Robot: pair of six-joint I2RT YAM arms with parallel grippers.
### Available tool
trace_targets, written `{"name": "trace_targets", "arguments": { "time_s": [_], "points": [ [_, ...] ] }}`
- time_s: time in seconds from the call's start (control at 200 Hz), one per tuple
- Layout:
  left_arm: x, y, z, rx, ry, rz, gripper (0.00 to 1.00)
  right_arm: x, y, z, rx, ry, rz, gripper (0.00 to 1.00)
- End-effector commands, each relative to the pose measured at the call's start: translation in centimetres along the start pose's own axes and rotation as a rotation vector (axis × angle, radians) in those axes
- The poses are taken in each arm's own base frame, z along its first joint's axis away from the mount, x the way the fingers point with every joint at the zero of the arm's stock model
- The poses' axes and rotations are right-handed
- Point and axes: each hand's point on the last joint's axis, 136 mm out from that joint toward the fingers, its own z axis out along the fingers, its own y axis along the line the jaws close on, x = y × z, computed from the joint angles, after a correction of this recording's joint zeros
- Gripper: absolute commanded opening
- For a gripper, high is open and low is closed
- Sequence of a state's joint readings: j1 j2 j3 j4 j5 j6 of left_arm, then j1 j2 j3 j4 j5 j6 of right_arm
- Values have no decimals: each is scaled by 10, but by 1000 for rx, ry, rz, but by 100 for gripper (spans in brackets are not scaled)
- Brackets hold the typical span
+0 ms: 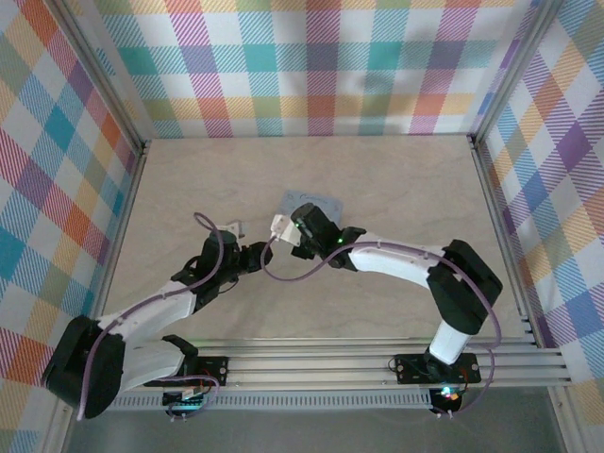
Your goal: Unlock the padlock with the key
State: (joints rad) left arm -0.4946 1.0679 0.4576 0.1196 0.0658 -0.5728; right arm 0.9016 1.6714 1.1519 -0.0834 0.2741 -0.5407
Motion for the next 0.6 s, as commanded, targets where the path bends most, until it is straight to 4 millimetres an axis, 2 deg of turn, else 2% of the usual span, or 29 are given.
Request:
{"name": "trace_targets", "arguments": {
  "time_s": [0.0, 0.07, 0.17, 0.3, 0.425, 0.595],
  "points": [
    [-18, -4, -14, -20, -47, 62, 100, -25, -24, -21, -34, -84, 154, 0],
    [-23, -16, -15, 6, -30, 85, 100, -10, -44, -23, -32, -63, 253, 0],
    [-26, -28, -9, 26, 16, 97, 100, 26, -80, -26, -21, 0, 443, 0],
    [-28, -38, 0, 43, 58, 96, 100, 92, -123, -33, -12, 140, 702, 0],
    [-34, -48, 11, 53, 76, 109, 100, 160, -140, -37, -14, 295, 860, 2],
    [-28, -67, 34, 70, 160, 160, 100, 250, -168, -44, 11, 454, 1139, 3]
  ]
}}
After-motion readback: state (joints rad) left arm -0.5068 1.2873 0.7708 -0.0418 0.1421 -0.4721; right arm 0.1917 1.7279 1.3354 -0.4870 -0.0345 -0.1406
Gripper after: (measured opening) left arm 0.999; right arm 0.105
